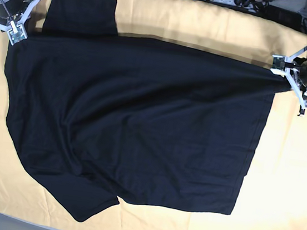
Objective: Fold the T-shirt properly
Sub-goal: 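Lift the held edge with both grippers and fold it over the shirt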
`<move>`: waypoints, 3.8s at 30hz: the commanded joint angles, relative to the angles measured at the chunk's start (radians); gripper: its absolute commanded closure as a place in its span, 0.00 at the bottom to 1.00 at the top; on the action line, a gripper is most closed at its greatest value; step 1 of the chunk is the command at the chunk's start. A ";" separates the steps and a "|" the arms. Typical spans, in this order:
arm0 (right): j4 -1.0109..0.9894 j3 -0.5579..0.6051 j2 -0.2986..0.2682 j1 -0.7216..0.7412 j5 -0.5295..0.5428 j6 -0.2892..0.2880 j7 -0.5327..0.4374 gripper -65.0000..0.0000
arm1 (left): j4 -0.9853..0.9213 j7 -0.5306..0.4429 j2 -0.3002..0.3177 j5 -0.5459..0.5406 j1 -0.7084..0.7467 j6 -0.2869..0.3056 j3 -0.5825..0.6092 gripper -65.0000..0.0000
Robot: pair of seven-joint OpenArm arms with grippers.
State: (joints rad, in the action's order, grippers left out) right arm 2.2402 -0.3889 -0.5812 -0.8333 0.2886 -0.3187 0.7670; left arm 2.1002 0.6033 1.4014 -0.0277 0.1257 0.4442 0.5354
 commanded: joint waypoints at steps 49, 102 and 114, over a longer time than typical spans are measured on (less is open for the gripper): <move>0.116 -0.012 -0.012 -0.175 -0.193 0.189 0.053 1.00 | 0.256 0.185 0.080 0.460 0.251 -0.366 -0.012 1.00; -0.409 0.162 -0.151 0.625 0.229 -0.195 -0.155 1.00 | -0.235 -0.372 -0.246 0.177 -0.338 -0.423 -0.012 1.00; -0.601 0.329 -0.146 0.834 0.155 -0.137 -0.210 1.00 | -0.402 -0.442 -0.350 0.122 -0.415 -0.321 -0.012 1.00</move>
State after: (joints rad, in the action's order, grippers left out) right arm 1.6249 -0.0498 -0.7036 -0.0189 0.4446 -0.4633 0.5854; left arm 1.6894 0.1791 1.0309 0.0933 -0.2665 0.1406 0.5365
